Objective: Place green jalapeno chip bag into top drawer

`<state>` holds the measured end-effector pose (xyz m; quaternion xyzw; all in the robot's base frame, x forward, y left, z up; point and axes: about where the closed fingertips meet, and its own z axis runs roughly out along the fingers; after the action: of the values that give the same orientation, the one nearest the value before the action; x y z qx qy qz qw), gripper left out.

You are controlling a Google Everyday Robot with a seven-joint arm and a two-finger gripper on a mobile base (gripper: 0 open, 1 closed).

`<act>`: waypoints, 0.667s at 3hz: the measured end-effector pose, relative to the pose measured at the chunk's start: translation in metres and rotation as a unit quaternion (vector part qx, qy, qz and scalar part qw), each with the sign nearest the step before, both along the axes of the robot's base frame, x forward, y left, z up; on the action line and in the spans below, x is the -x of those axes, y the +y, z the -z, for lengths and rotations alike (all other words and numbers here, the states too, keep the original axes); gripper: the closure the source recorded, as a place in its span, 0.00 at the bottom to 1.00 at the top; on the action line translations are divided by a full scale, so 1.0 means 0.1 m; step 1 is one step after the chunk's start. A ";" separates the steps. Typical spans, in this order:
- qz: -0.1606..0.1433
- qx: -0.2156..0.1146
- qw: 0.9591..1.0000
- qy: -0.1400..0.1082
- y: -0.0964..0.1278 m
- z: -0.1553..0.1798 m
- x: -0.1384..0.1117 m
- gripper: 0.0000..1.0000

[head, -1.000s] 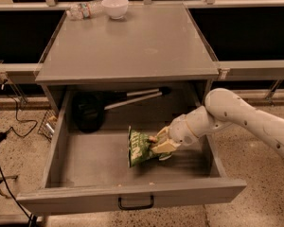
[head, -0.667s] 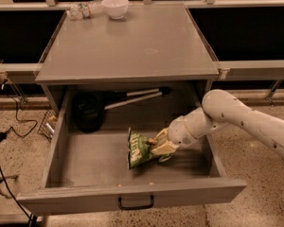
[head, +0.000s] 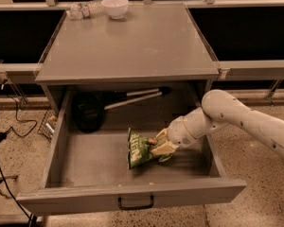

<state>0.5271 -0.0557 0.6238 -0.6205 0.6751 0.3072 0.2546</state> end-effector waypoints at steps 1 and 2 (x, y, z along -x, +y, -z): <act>0.000 0.000 1.000 0.000 0.00 0.00 0.00 0.39; 0.000 0.000 1.000 0.000 0.00 0.00 0.00 0.16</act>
Offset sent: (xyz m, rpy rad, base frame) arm 0.0000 0.0000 0.0000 0.0000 0.0000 0.0001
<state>0.5271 -0.0556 0.6238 -0.6205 0.6751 0.3073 0.2546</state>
